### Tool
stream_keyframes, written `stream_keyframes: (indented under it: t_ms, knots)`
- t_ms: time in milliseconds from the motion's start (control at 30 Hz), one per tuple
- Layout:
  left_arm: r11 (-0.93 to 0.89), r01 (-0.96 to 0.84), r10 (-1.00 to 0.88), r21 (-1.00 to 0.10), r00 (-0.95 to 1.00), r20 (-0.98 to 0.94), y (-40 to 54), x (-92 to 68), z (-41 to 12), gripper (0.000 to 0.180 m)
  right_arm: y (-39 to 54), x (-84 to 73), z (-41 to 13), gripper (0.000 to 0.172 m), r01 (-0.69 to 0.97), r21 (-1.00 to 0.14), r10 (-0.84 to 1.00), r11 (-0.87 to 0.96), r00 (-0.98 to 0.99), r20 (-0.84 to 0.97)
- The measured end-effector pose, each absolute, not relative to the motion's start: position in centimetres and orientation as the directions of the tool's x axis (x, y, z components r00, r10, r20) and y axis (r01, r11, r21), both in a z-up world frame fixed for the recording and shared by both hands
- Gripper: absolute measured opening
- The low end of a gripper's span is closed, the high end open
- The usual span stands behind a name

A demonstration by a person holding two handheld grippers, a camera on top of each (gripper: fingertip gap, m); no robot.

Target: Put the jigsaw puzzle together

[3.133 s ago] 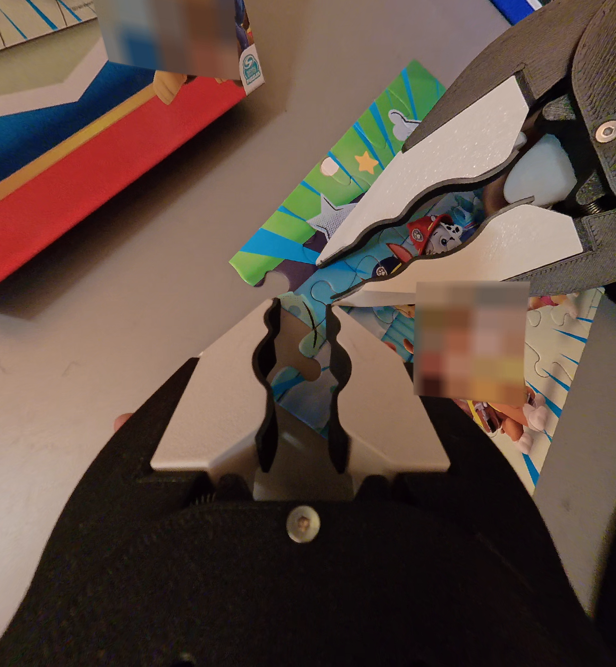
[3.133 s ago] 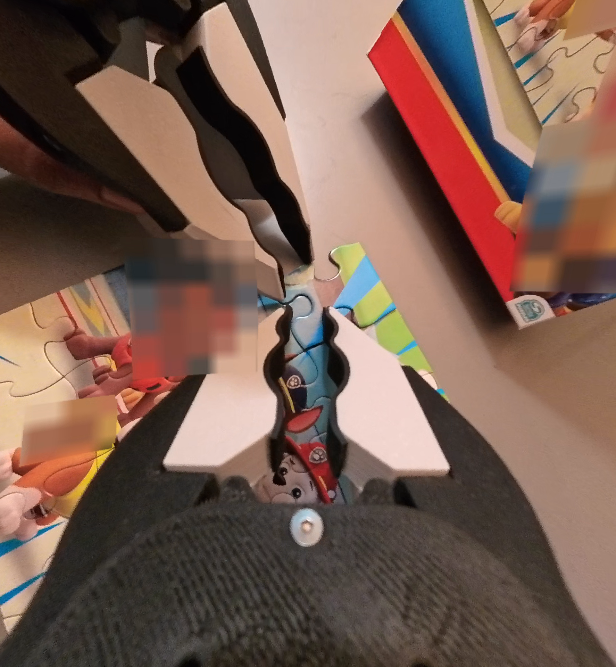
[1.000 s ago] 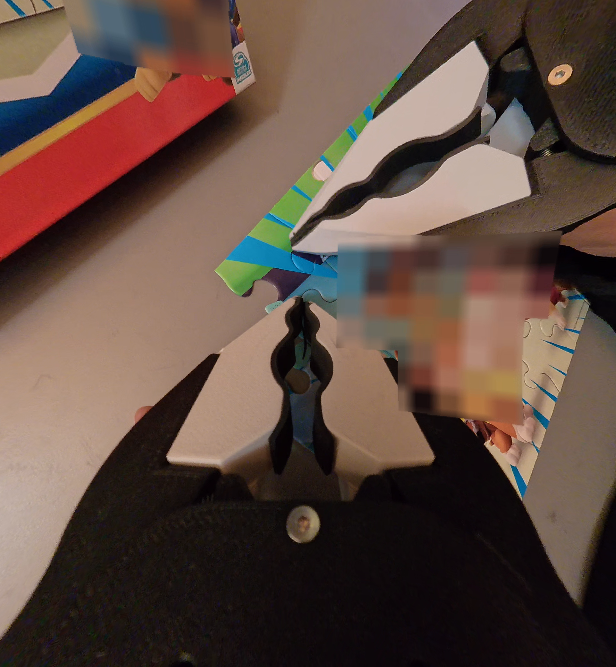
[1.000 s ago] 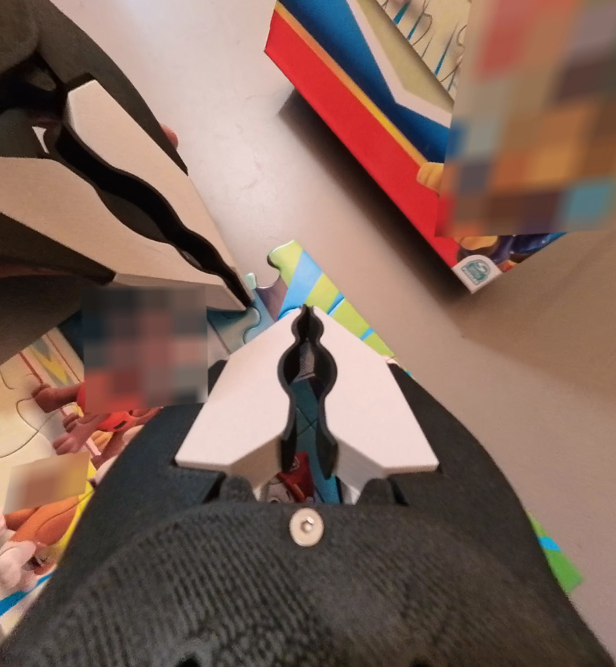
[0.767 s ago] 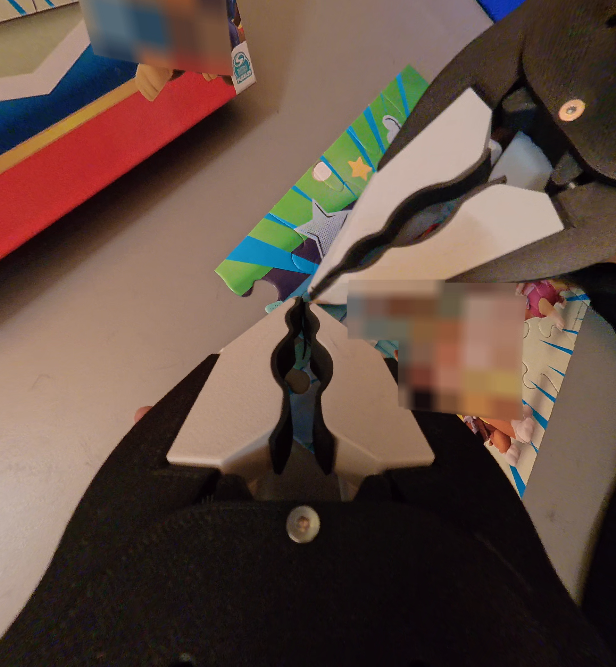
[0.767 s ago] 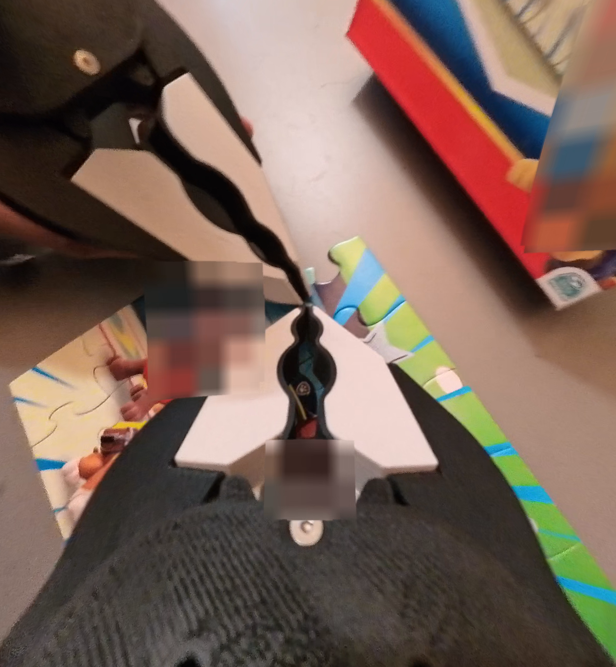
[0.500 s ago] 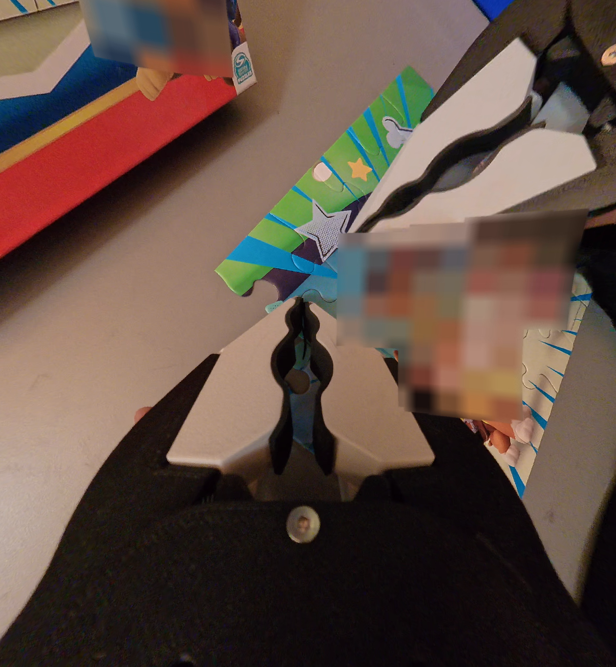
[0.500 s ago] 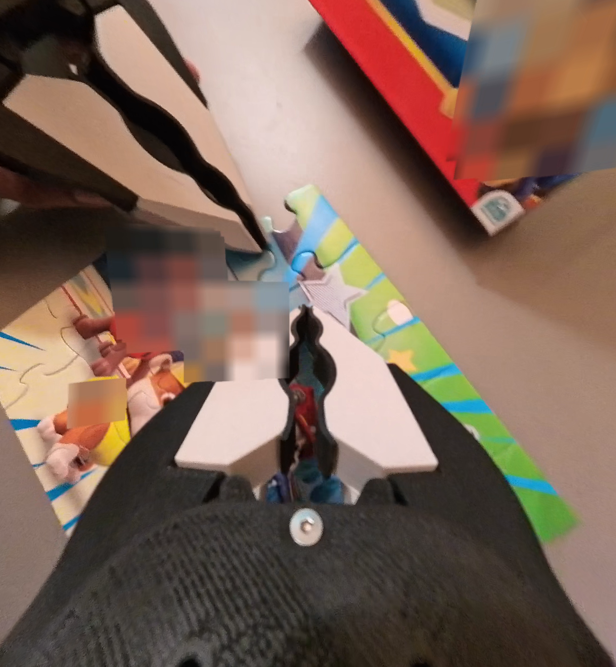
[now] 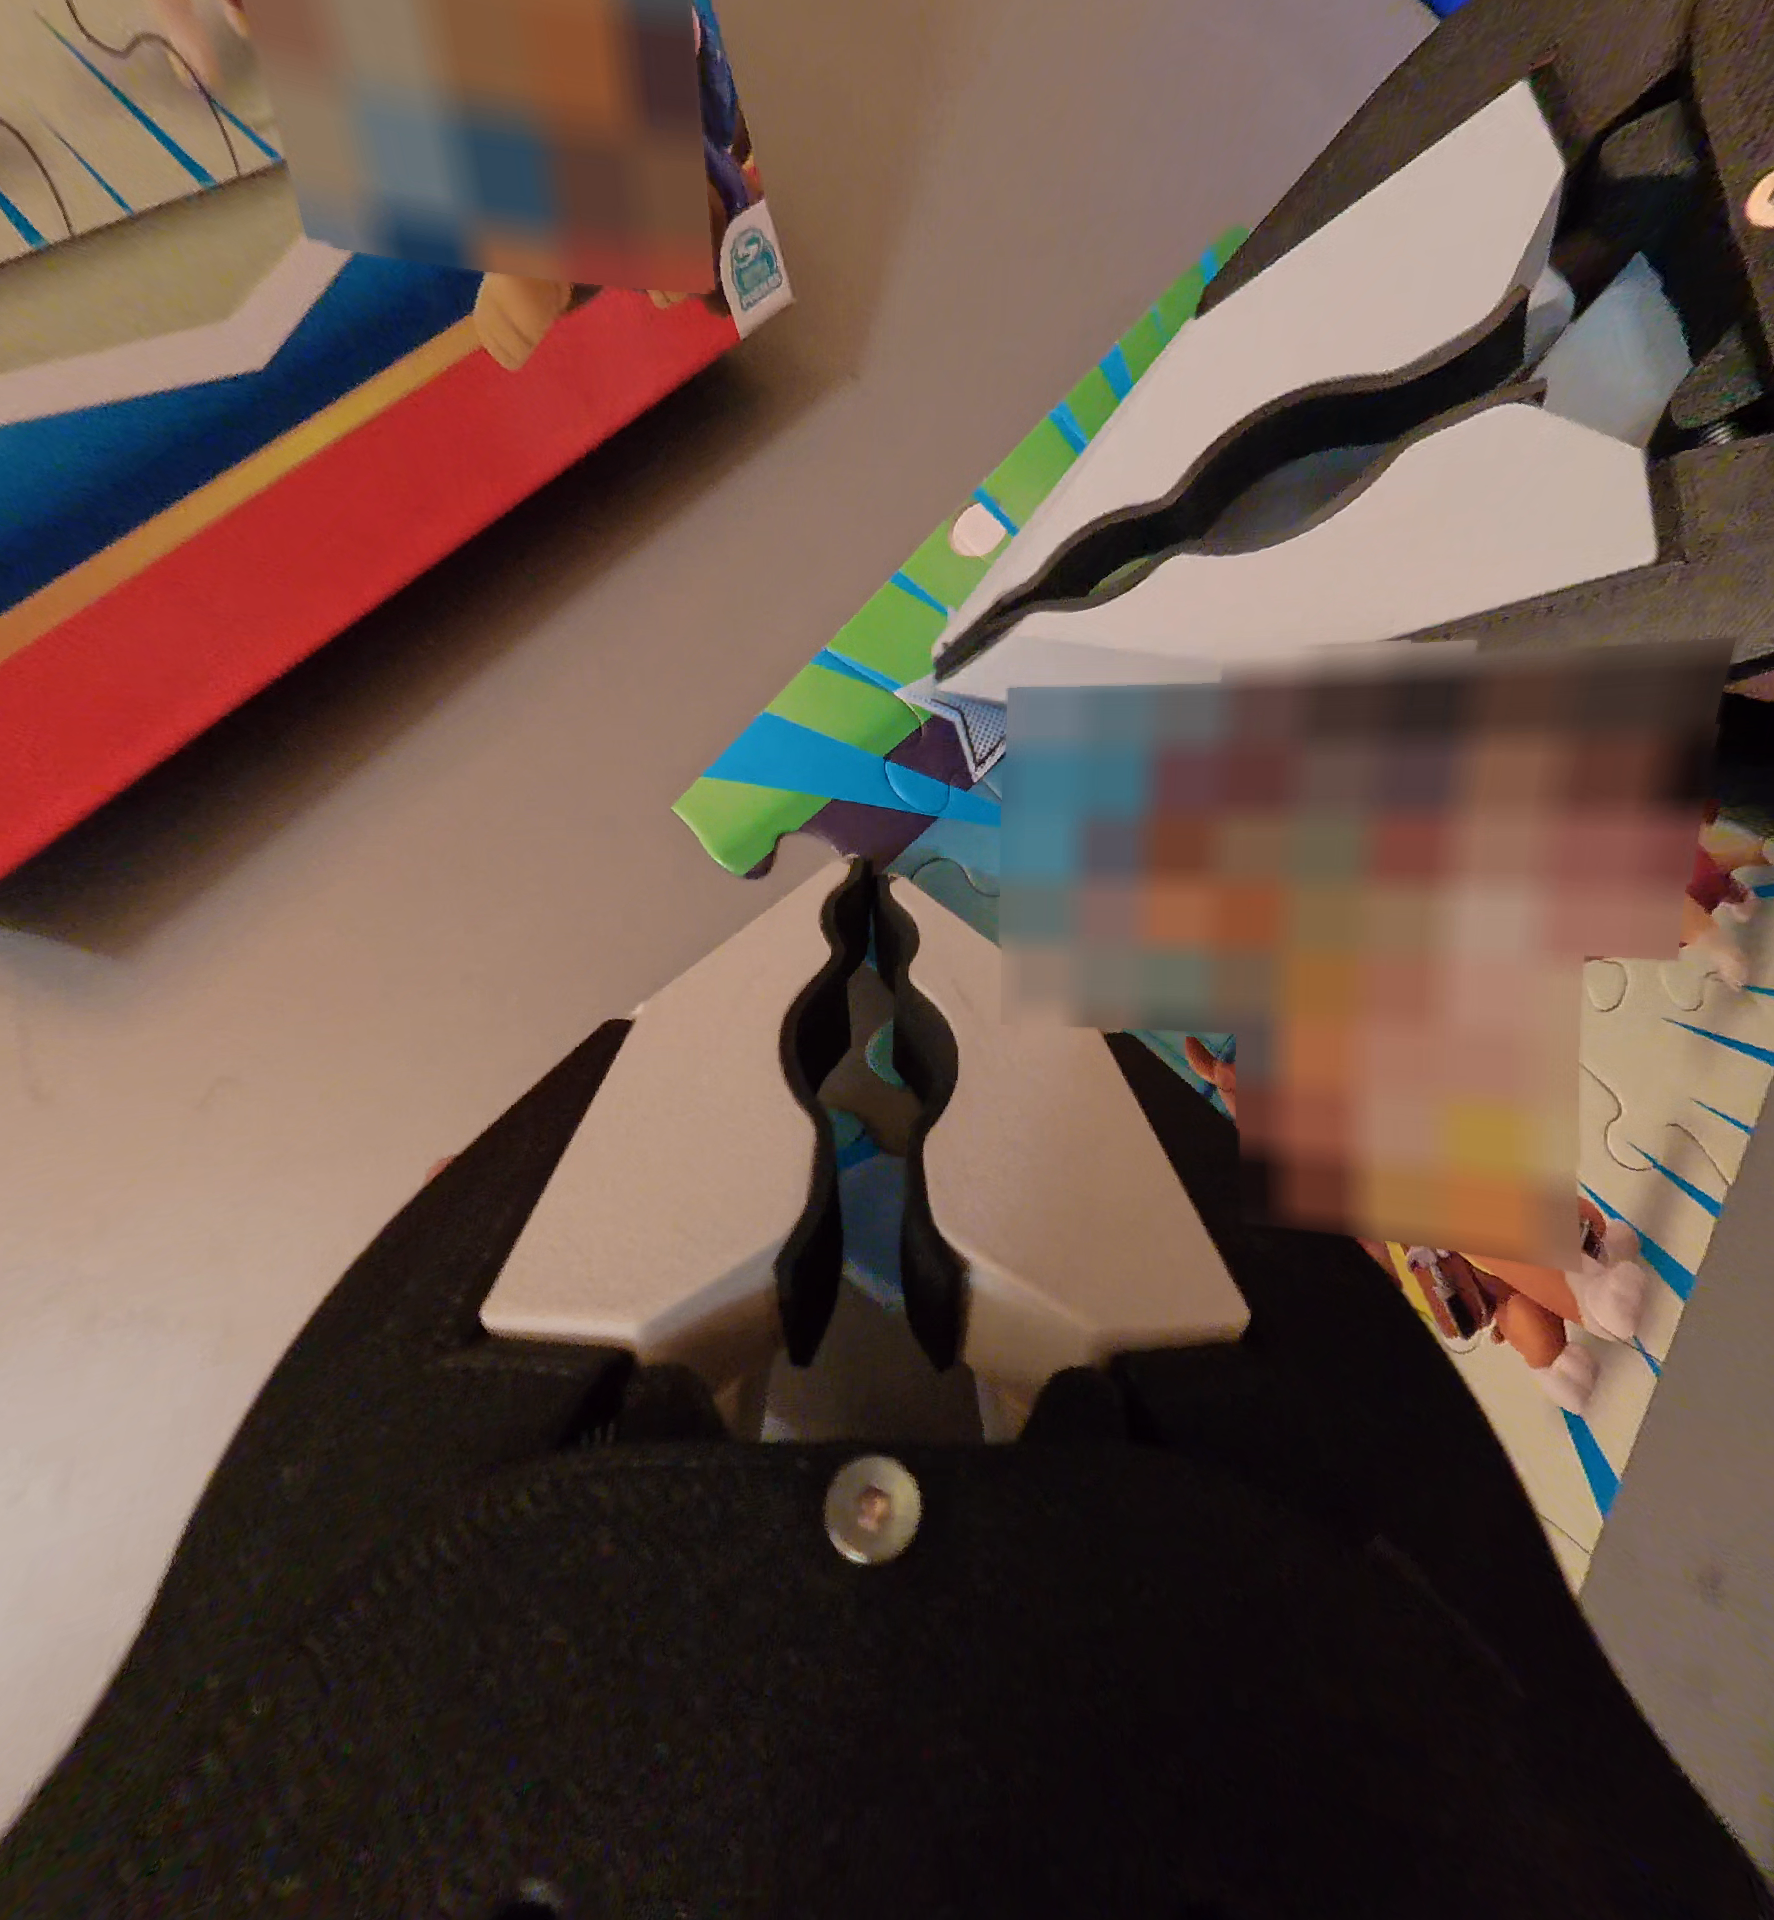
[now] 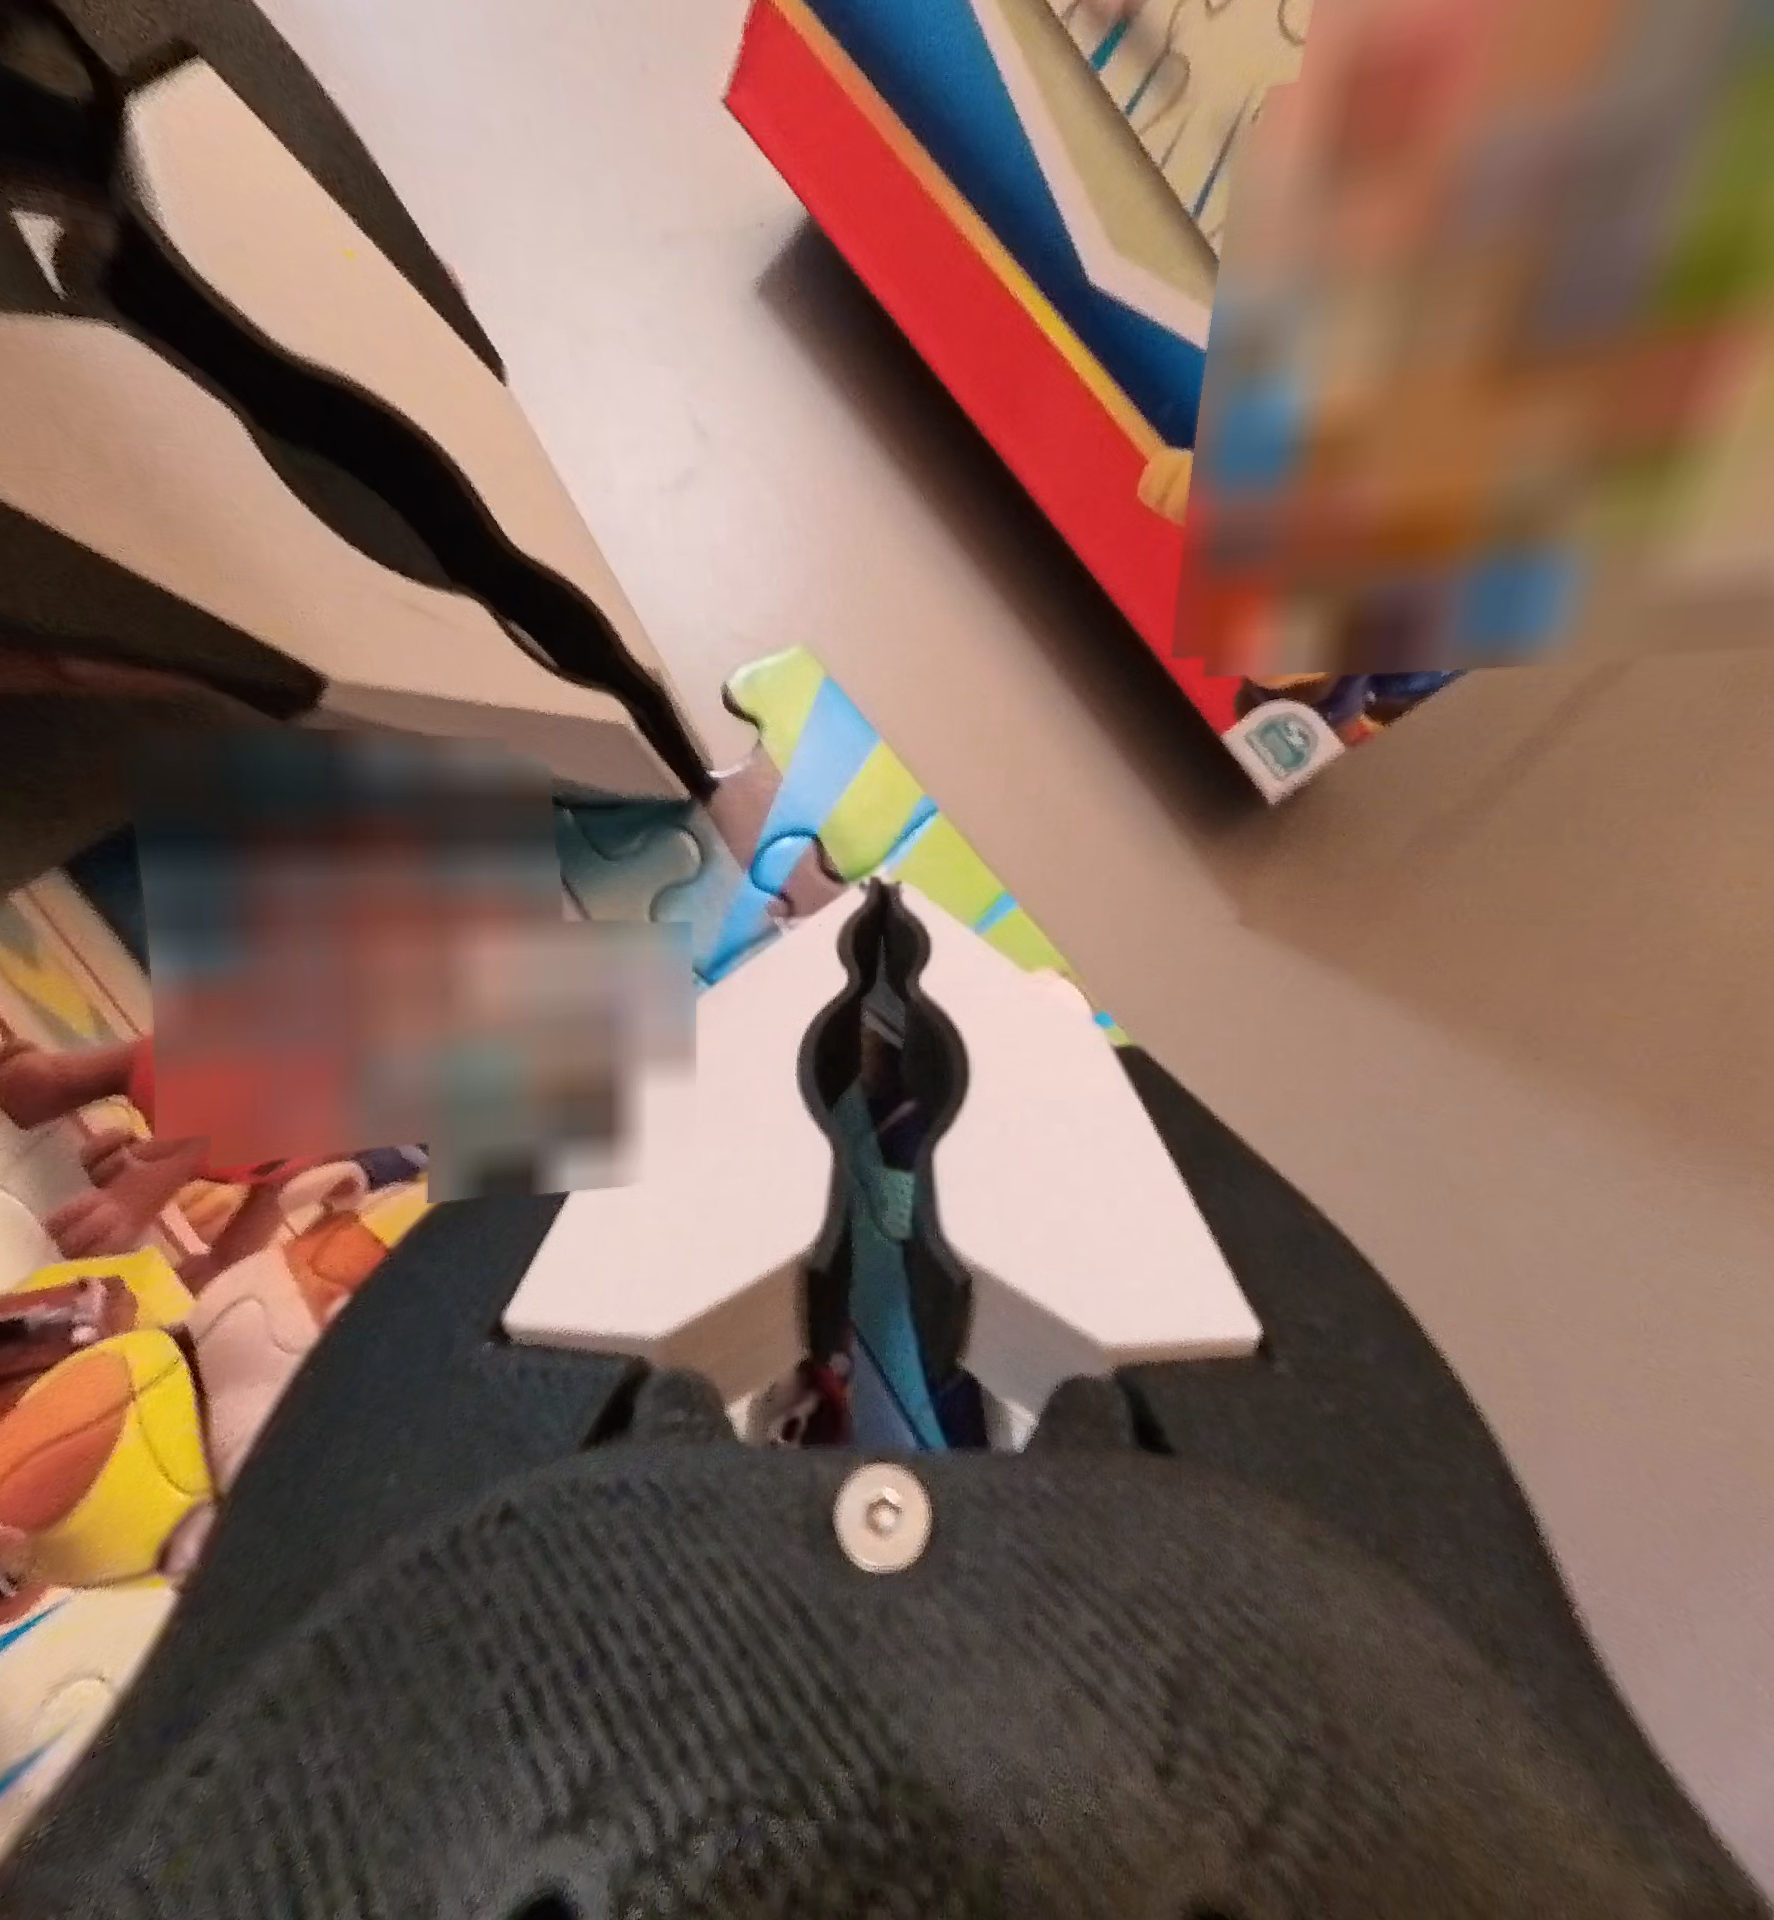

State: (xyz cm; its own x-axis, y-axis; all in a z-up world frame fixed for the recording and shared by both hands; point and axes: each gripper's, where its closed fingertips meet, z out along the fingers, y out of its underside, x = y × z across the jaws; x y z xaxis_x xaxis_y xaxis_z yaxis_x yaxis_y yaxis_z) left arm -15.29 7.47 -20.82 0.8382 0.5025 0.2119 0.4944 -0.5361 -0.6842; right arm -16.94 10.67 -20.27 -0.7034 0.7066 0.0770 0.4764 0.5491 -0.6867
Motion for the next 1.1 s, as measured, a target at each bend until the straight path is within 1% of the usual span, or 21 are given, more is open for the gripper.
stream_keyframes:
  t_ms: [67, 267, 400, 467, 533, 667, 733, 833, 900, 967, 1033, 1100]
  knots:
    - [-0.531, 0.504, 0.500, -0.681, 0.835, 0.228, 7.5, -15.3, -20.9, 0.000, 9.8, -17.0, -20.2, 0.000, 0.475, -0.705, 0.699, 0.526, -0.714, 0.040]
    - [-0.526, 0.511, 0.499, -0.680, 0.833, 0.240, 7.4, -15.3, -20.9, 0.000, 9.7, -17.1, -20.7, 0.000, 0.519, -0.703, 0.705, 0.487, -0.708, -0.034]
    - [-0.535, 0.494, 0.525, -0.685, 0.830, 0.189, 6.7, -15.6, -20.5, 0.000, 11.0, -17.6, -20.0, 0.000, 0.453, -0.733, 0.711, 0.507, -0.700, 0.059]
    - [-0.490, 0.488, 0.566, -0.722, 0.808, 0.162, 5.8, -16.6, -18.8, 0.000, 11.4, -17.6, -18.6, 0.000, 0.397, -0.779, 0.711, 0.485, -0.698, 0.087]
    - [-0.416, 0.498, 0.605, -0.761, 0.776, 0.177, 4.5, -17.5, -16.6, 0.000, 11.9, -17.6, -17.3, 0.000, 0.364, -0.825, 0.720, 0.433, -0.690, 0.074]
    - [-0.324, 0.537, 0.666, -0.779, 0.714, 0.215, -0.6, -18.2, -13.1, 0.000, 12.7, -17.2, -16.1, 0.000, 0.373, -0.865, 0.726, 0.334, -0.687, -0.016]
    - [-0.295, 0.565, 0.703, -0.770, 0.675, 0.225, -4.4, -17.6, -11.9, 0.006, 12.9, -17.1, -15.8, 0.000, 0.368, -0.875, 0.722, 0.314, -0.691, -0.032]
    - [-0.267, 0.622, 0.789, -0.736, 0.580, 0.203, -10.9, -15.8, -11.6, 0.023, 13.7, -17.1, -14.9, 0.000, 0.335, -0.883, 0.733, 0.328, -0.680, 0.014]
    - [-0.261, 0.662, 0.854, -0.703, 0.498, 0.152, -15.0, -14.0, -12.6, 0.039, 13.9, -17.1, -14.1, 0.000, 0.308, -0.893, 0.739, 0.329, -0.672, 0.041]
    - [-0.280, 0.699, 0.890, -0.658, 0.446, 0.095, -18.0, -11.4, -14.5, 0.045, 13.8, -16.9, -13.4, 0.000, 0.285, -0.901, 0.737, 0.326, -0.673, 0.054]
    - [-0.292, 0.762, 0.919, -0.577, 0.390, 0.051, -20.5, -8.5, -16.9, 0.054, 13.6, -16.8, -13.2, 0.000, 0.272, -0.902, 0.734, 0.335, -0.675, 0.069]
    - [-0.243, 0.822, 0.945, -0.515, 0.320, 0.065, -21.8, -6.1, -18.4, 0.059, 13.5, -16.7, -13.4, 0.000, 0.268, -0.898, 0.730, 0.350, -0.678, 0.083]
